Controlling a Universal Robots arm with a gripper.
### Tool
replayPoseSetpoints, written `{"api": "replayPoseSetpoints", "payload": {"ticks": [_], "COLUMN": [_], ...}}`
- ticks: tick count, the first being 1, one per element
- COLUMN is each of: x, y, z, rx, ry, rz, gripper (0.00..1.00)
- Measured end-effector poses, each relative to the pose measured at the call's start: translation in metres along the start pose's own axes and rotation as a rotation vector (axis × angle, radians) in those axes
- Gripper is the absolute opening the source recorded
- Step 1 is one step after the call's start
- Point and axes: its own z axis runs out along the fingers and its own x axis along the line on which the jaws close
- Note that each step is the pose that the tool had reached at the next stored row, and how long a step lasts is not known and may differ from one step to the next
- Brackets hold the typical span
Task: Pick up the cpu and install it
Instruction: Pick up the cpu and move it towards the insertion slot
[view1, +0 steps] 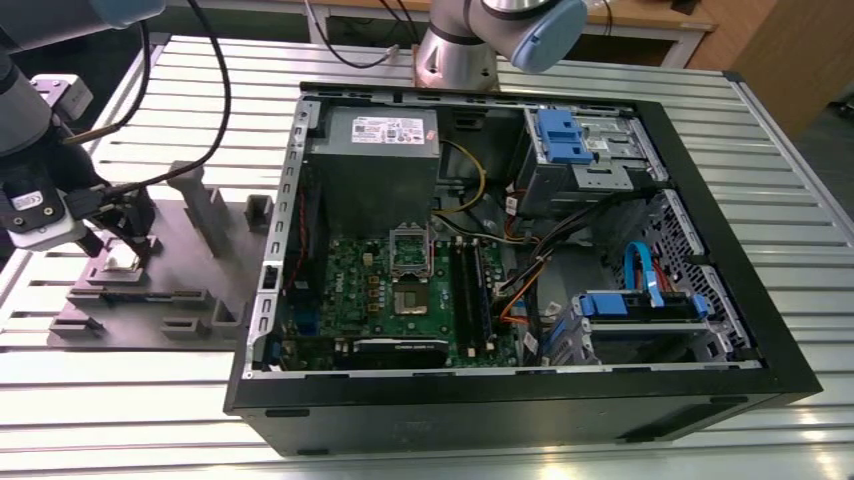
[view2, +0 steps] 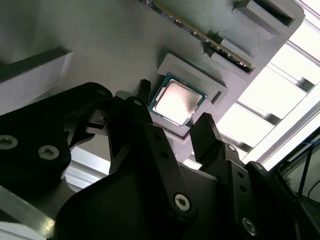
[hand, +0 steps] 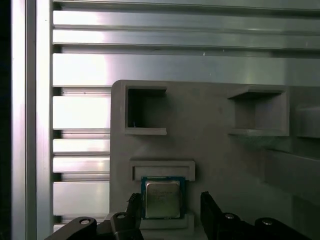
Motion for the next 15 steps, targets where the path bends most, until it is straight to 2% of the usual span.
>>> {"api": "replayPoseSetpoints", "payload": {"ticks": [15], "x": [0.0024], "y": [-0.0001], "z": [0.0093], "rx": [0.0], "ry": [-0.0002], "rz": [-0.001], "gripper": [0.59]}}
